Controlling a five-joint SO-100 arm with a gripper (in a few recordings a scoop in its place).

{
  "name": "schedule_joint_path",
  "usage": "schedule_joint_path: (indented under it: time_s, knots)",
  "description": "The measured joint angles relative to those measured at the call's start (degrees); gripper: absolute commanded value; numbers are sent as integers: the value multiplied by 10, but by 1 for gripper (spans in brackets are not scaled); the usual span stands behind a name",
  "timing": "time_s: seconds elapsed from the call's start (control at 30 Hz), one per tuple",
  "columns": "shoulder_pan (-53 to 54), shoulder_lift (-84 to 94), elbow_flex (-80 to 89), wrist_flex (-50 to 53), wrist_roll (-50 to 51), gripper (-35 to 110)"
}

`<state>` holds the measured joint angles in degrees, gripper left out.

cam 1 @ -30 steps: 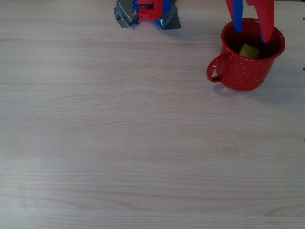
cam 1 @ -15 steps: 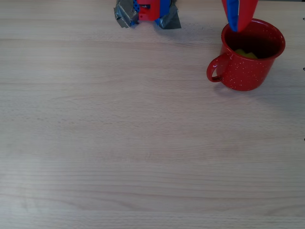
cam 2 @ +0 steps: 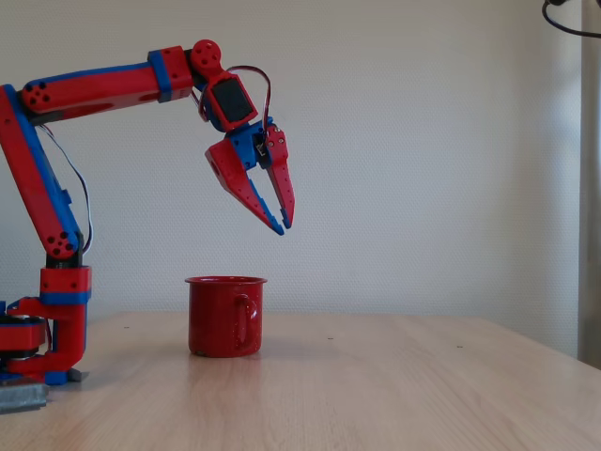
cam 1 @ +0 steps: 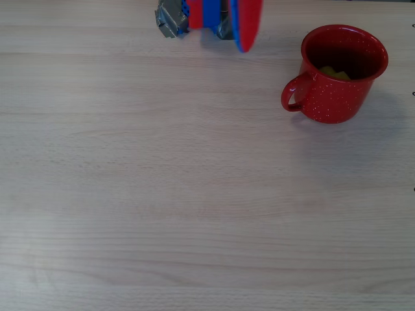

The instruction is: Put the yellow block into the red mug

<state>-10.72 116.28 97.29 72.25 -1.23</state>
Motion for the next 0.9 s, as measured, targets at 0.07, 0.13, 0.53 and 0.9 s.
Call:
schedule_joint_path:
  time_s: [0.07, 0.13, 0.53, 0.9]
  knots:
    - [30, 16, 22, -31, 0, 0]
    - [47, 44, 49, -53, 0, 0]
    - [105, 189, 254, -110, 25, 0]
    - [102, 368, 470, -148, 55, 0]
